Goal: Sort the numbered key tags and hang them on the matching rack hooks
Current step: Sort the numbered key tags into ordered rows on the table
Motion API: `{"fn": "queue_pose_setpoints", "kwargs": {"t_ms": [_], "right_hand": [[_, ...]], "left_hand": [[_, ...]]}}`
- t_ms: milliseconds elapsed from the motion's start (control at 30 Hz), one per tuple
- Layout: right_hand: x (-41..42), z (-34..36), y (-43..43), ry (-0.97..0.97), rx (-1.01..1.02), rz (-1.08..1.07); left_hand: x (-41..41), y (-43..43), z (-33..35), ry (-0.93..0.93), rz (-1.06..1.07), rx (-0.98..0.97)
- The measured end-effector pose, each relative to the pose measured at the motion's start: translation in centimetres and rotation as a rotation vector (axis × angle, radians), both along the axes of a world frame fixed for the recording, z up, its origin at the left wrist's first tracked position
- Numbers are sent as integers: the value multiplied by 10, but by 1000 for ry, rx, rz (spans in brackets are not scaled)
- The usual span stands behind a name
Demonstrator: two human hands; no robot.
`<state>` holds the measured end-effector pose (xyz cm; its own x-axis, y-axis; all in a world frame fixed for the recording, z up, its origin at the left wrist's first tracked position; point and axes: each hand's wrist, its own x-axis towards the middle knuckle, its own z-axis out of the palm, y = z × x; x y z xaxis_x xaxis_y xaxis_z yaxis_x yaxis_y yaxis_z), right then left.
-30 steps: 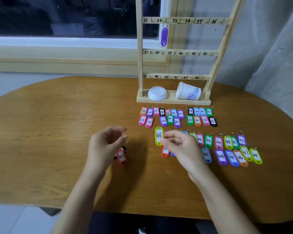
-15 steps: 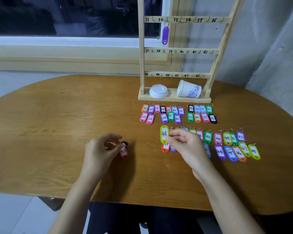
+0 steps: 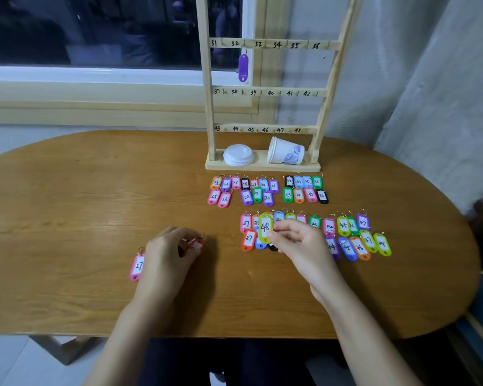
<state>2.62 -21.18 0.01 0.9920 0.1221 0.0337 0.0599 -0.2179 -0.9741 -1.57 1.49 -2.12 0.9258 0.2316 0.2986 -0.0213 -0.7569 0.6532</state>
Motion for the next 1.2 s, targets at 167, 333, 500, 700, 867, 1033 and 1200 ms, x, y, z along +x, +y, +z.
{"fn": "queue_pose_setpoints", "kwargs": {"t_ms": [167, 333, 500, 700, 867, 1033, 1200], "right_hand": [[2, -4, -18, -4, 4, -54], [10, -2, -48, -46, 12, -146], [43, -6, -104, -110, -108, -370], [86, -21, -169, -39, -331, -584], [100, -26, -184, 73, -503, -519], [101, -22, -186, 126, -502, -423], [96, -19, -185, 107, -494, -429]], "left_hand": [[9, -9, -2, -28, 25, -23], [17, -26, -1, -41, 23, -222], [22, -50, 3, 3, -31, -517], [17, -69, 12, 59, -97, -677], [18, -71, 9, 76, -98, -692], [16, -71, 10, 94, -101, -720], [15, -71, 10, 98, -99, -730]]}}
